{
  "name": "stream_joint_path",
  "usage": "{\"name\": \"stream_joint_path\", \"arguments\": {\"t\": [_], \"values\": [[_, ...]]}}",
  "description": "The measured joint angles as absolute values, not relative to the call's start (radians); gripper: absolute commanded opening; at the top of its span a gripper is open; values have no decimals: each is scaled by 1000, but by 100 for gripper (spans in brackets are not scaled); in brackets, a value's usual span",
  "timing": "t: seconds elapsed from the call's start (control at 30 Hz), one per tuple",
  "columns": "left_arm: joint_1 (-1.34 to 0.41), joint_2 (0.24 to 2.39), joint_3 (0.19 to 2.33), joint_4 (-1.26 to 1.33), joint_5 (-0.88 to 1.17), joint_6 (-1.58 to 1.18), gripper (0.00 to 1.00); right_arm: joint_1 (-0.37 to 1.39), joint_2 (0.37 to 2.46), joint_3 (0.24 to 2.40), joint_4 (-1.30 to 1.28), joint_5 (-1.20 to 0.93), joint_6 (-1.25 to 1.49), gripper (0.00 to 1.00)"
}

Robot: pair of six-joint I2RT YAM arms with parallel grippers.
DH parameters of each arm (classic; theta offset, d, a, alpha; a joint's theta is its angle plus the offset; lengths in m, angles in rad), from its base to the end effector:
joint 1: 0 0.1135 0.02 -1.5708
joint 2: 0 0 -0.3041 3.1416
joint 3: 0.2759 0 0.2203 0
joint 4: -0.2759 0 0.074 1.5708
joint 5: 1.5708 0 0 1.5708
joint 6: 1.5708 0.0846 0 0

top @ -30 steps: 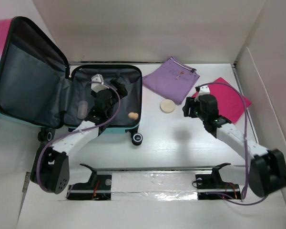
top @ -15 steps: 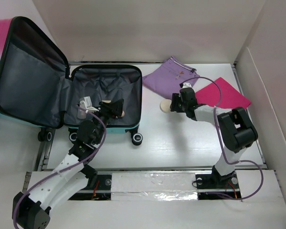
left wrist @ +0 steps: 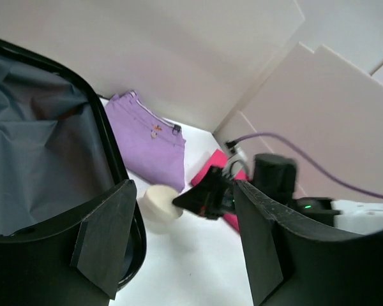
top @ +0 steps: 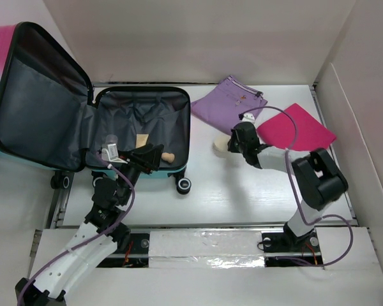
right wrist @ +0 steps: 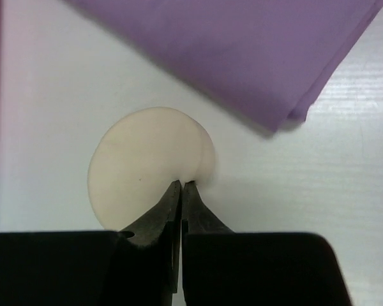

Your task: Pack the luggage

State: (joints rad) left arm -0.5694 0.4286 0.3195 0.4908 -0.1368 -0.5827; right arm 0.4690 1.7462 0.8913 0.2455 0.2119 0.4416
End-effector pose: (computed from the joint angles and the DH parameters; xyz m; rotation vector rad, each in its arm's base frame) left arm 0.0964 -0.0480 0.3352 -0.1337 1.2373 -0.9263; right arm 0.3523 0.1586 0.2027 0.0909 2.1774 0.2911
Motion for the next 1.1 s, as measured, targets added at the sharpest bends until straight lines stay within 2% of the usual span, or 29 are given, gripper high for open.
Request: {"name": "stream_joint_path", "arguments": {"t": [0.17, 0.27, 0.3, 0.33, 0.4, 0.43, 0.5, 0.53, 0.6, 0.63, 0.67, 0.7, 0.73, 0.77, 0.83, 0.9, 0.97, 1.03, 1.1], "values": [[-575, 434, 301, 495, -113, -569, 59, 563, 1506, 886, 216, 240, 416, 0], [-575, 440, 300, 497, -104, -565, 56, 622, 1433, 976, 224, 224, 397, 0], [-576, 437, 300, 498, -105, -564, 54, 640, 1436, 1024, 230, 215, 394, 3], [-577, 429, 299, 498, -105, -562, 52, 656, 1452, 1075, 244, 201, 390, 9], [-582, 401, 287, 497, -112, -560, 47, 687, 1505, 1180, 258, 173, 387, 32], [-584, 382, 281, 493, -118, -558, 46, 699, 1544, 1238, 260, 155, 385, 56], [-590, 349, 270, 487, -136, -558, 43, 714, 1615, 1324, 272, 103, 381, 78], [-596, 328, 266, 484, -149, -558, 42, 720, 1632, 1335, 279, 83, 384, 79], [-611, 316, 266, 492, -163, -555, 39, 721, 1631, 1309, 273, 61, 380, 79], [-617, 323, 266, 495, -167, -554, 37, 714, 1621, 1284, 276, 56, 379, 74], [-622, 339, 266, 499, -165, -553, 28, 704, 1597, 1249, 273, 54, 376, 67], [-623, 359, 266, 504, -162, -554, 21, 689, 1562, 1205, 266, 52, 374, 58], [-625, 392, 270, 508, -154, -552, 14, 668, 1520, 1161, 255, 52, 371, 33], [-627, 437, 276, 519, -137, -548, 0, 646, 1469, 1116, 249, 60, 363, 21], [-627, 543, 297, 542, -99, -548, 0, 601, 1354, 1027, 223, 98, 360, 4], [-629, 648, 328, 559, -55, -548, 0, 534, 1153, 915, 198, 144, 354, 2], [-658, 765, 376, 574, -44, -546, 0, 488, 970, 852, 167, 199, 343, 5], [-774, 896, 452, 564, -123, -522, 0, 460, 805, 833, 136, 237, 321, 12], [-952, 1050, 582, 536, -249, -483, 0, 440, 686, 847, 97, 262, 295, 15]]}}
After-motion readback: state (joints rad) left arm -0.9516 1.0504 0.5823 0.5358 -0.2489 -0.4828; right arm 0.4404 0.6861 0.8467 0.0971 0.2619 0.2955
